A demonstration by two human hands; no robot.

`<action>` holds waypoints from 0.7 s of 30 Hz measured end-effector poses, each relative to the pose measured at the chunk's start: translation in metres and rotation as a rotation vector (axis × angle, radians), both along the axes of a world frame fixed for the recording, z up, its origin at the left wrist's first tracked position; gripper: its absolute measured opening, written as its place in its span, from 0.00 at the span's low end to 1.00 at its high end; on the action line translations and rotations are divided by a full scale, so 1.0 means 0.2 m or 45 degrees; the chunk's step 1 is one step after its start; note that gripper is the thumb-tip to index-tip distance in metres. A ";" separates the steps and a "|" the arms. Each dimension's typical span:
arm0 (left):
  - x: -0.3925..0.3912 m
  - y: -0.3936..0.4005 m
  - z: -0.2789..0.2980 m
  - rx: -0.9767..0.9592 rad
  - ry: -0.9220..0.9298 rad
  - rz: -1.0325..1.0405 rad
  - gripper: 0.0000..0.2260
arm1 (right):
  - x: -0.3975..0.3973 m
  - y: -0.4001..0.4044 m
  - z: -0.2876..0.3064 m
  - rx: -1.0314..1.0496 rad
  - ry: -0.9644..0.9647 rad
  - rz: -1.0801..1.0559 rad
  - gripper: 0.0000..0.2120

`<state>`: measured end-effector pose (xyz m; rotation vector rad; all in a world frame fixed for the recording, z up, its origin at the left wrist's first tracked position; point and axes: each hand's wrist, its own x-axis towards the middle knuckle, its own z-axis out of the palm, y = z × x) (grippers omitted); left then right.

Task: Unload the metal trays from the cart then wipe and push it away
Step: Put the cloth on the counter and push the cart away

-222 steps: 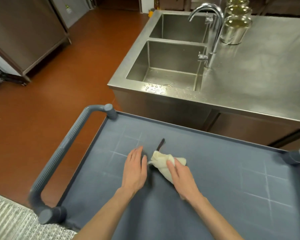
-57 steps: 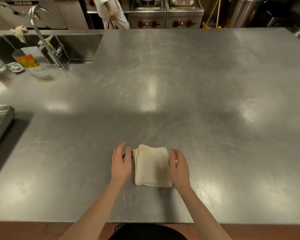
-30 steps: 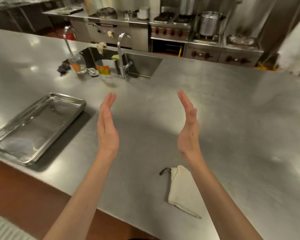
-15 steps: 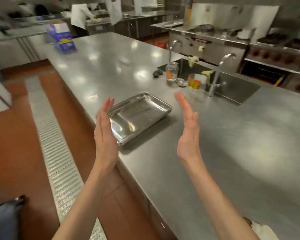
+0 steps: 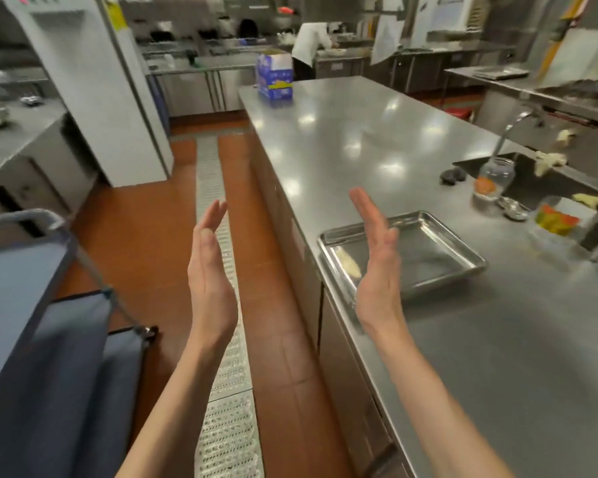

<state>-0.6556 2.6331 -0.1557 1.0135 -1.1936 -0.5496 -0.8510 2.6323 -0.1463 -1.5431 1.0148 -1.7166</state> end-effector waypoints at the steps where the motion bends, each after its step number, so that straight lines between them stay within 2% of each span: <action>1: 0.06 0.00 0.00 -0.005 -0.002 0.036 0.22 | 0.06 -0.03 0.00 0.006 0.007 0.037 0.39; 6: 0.25 -0.03 0.00 0.013 -0.007 0.155 0.24 | 0.28 -0.16 0.02 0.017 0.008 0.183 0.42; 9: 0.37 -0.11 -0.02 0.021 0.004 0.232 0.23 | 0.41 -0.30 0.01 0.019 0.027 0.243 0.40; 13: 0.52 -0.30 -0.07 0.036 -0.013 0.356 0.23 | 0.56 -0.54 -0.03 0.005 0.038 0.321 0.38; 21: 0.71 -0.72 -0.08 0.070 -0.016 0.530 0.25 | 0.80 -1.11 -0.08 0.028 0.034 0.560 0.42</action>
